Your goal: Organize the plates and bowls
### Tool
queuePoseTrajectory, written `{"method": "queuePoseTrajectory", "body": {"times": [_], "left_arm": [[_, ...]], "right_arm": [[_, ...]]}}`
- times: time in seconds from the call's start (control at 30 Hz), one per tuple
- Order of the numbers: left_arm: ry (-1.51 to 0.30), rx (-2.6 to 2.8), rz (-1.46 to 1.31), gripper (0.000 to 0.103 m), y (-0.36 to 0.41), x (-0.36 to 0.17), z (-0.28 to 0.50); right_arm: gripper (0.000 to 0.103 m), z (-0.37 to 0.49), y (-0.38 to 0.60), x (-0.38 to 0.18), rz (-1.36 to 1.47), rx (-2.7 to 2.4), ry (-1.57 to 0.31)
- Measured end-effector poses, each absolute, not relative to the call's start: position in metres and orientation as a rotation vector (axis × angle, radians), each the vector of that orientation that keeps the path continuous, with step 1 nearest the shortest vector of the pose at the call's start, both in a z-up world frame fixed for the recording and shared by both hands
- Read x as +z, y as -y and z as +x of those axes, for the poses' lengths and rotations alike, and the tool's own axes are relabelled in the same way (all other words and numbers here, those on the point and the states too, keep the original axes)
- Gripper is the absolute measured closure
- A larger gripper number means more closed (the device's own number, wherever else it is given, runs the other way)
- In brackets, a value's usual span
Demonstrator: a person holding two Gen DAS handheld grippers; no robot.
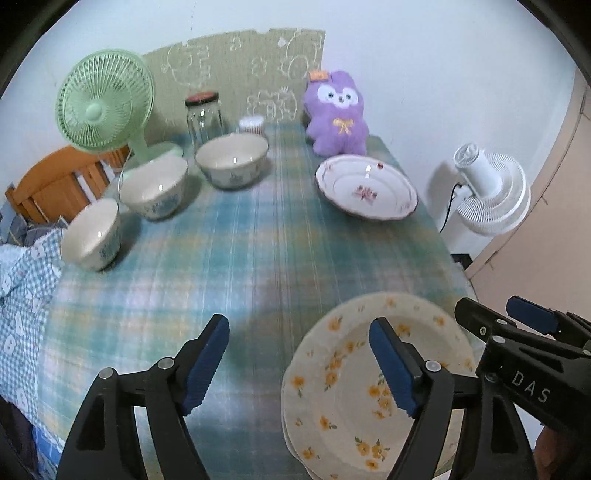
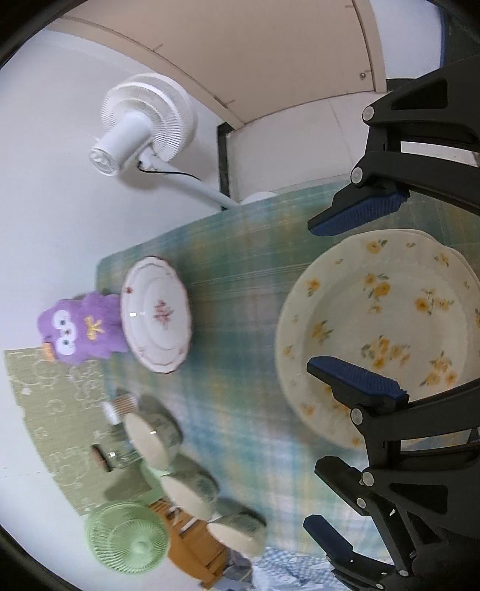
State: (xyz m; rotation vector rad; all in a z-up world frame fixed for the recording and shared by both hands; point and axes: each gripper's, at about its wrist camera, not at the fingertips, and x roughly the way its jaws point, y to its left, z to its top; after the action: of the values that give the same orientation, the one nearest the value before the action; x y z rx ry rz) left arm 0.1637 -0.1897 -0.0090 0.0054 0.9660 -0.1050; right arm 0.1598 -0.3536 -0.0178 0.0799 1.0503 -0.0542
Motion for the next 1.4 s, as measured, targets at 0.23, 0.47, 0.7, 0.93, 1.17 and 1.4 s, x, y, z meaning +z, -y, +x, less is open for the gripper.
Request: {"method": "queuePoseTrajectory", "body": {"times": [0.23, 0.47, 0.7, 0.93, 1.17, 1.4], "left_arm": [[-0.888, -0.143, 0.035, 0.023, 0.187, 0.025, 0.179], [-0.842, -0.196, 0.068, 0.019, 0.204, 0.045, 0.21], [-0.849, -0.167, 0.067, 0.019, 0.218, 0.039, 0.255], [-0.885, -0.121, 0.021, 0.019, 0.225, 0.021, 0.307], [-0.89, -0.075, 0.045, 0.02, 0.235, -0.003, 0.351], [-0.923, -0.059, 0.058, 0.025, 0.248, -0.036, 0.388]], "right_arm": [[0.032, 0.171, 0.351, 0.021, 0.108, -0.081, -0.969], [0.032, 0.205, 0.354, 0.048, 0.094, -0.054, -0.915], [0.032, 0.252, 0.363, 0.044, 0.07, -0.025, -0.915], [0.032, 0.306, 0.369, 0.031, 0.054, 0.035, -0.912], [0.032, 0.351, 0.372, 0.008, 0.035, 0.04, -0.927], [0.032, 0.396, 0.385, -0.026, 0.042, 0.031, -0.958]]}}
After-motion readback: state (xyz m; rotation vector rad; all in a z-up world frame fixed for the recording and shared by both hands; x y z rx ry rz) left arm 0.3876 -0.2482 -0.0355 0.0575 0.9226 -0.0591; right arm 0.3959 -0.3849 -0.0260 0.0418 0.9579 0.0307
